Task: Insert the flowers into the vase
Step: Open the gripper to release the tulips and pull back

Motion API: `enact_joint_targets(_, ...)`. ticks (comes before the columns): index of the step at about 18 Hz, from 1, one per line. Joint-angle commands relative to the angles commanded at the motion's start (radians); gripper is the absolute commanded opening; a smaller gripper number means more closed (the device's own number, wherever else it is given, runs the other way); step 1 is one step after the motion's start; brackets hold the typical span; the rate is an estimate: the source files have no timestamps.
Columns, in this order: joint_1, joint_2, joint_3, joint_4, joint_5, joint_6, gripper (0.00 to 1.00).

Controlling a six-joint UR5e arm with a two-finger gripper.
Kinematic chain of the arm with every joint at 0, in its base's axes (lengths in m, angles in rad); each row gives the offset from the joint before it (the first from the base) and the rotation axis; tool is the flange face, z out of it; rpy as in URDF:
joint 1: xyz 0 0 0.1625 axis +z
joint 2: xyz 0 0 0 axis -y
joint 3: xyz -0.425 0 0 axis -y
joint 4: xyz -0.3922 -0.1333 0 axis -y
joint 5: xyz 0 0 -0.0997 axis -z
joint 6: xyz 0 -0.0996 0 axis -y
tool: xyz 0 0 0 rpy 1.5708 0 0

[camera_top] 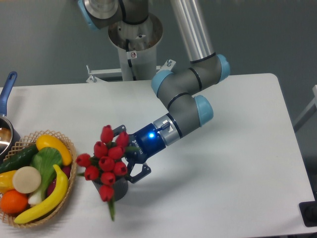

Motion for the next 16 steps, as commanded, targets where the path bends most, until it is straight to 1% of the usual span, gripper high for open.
enact_joint_targets(2,0.005,0.021,-0.008,0.000,0.021,0.002,1.00)
enact_joint_targets(7,0.028,0.104,-0.028,0.000,0.224,0.002,1.00)
enact_joint_targets(10,0.049,0.156,-0.006,0.002,0.311,0.003,1.00)
enact_joint_targets(12,0.060,0.179,0.014,0.002,0.395,0.003,1.00)
enact_joint_targets(13,0.083,0.198,0.024,0.002,0.498,0.002,1.00)
enact_joint_targets(14,0.101,0.213,0.018,0.000,0.579,0.003,1.00)
enact_joint_targets(15,0.118,0.239,0.017,0.000,0.688,0.002,1.00)
enact_joint_targets(16,0.124,0.255,0.021,0.000,0.736,-0.005,1.00)
